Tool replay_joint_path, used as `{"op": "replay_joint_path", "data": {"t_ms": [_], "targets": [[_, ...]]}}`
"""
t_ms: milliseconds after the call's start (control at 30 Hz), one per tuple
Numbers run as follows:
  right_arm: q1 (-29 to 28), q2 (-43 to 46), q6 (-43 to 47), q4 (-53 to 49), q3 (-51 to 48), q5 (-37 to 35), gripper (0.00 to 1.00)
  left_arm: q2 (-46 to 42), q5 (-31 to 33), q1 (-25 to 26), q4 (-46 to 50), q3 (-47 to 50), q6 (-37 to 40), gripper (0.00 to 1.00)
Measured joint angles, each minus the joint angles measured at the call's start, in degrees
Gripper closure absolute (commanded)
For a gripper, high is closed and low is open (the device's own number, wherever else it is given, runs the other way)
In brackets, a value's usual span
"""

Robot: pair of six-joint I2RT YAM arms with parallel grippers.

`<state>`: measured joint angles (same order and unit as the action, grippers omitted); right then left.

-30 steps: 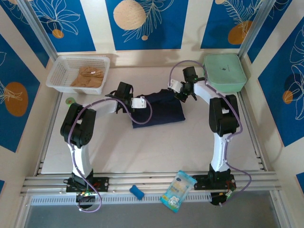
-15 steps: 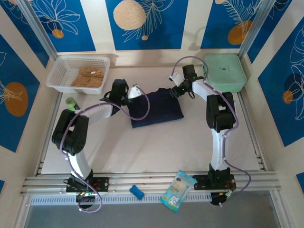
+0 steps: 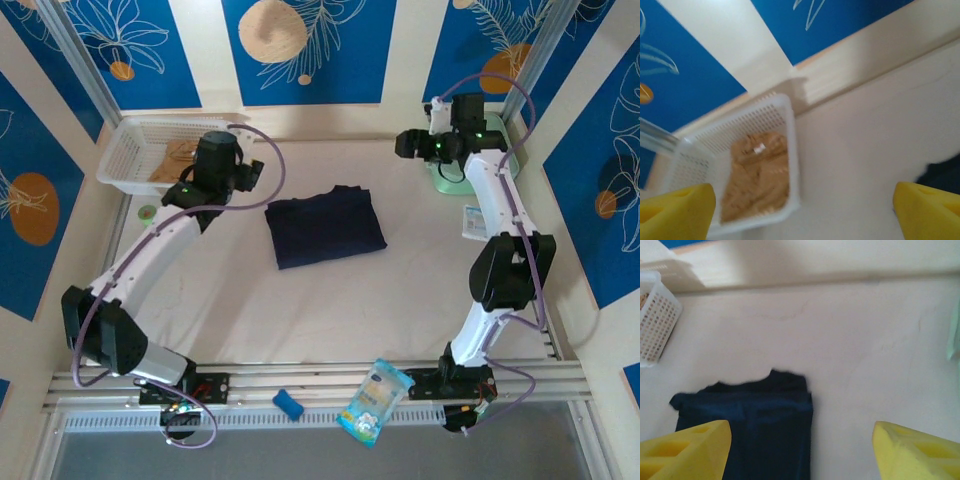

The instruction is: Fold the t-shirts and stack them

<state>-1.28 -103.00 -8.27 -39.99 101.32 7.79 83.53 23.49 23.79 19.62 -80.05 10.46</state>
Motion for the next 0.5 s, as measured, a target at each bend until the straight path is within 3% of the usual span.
{"op": "replay_joint_path", "data": {"t_ms": [267, 500], "targets": [[-8.5, -3.0, -5.7, -8.5, -8.5, -4.6, 0.29, 2.7, -14.5, 0.0, 16.6, 1.7, -23.5, 0.21], [-12.7, -12.0, -8.4, -9.5, -7.9, -9.4, 0.34, 12.3, -17.5, 0.9, 18.5, 3.9, -33.0, 0.29]]}}
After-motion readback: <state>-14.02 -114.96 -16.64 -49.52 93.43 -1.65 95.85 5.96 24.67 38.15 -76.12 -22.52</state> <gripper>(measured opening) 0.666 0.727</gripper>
